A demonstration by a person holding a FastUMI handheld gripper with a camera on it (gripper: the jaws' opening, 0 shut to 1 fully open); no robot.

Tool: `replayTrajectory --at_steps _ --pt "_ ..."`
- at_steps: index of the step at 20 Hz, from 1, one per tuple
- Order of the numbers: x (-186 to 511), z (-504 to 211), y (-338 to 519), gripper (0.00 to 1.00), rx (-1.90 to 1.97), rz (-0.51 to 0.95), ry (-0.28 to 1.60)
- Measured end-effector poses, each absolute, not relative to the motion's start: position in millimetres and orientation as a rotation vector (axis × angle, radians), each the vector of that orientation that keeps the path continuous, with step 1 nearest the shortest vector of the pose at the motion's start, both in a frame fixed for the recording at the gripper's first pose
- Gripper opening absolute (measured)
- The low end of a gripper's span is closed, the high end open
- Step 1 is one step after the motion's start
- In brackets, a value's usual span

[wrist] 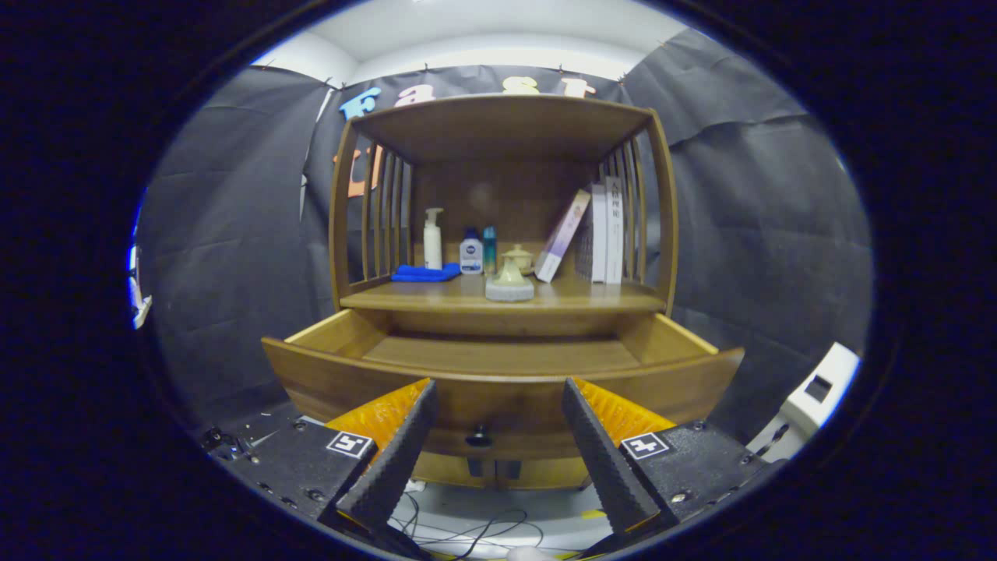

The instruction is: Pull open the drawer, take out the items inside it, and place them on the countertop above the cabinet.

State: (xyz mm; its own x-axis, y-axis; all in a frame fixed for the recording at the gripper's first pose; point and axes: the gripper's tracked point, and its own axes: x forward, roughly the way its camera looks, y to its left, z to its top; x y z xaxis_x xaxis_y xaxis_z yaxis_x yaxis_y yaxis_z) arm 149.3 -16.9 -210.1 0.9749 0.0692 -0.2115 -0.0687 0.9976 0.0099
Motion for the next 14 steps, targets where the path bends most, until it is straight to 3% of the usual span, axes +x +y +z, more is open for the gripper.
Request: replayTrajectory --at_steps 6,14 --pt "166 -258 -22 1.0 0.024 0.004 0.257" --pt "182 -259 -10 1.0 0.003 0.004 0.241"
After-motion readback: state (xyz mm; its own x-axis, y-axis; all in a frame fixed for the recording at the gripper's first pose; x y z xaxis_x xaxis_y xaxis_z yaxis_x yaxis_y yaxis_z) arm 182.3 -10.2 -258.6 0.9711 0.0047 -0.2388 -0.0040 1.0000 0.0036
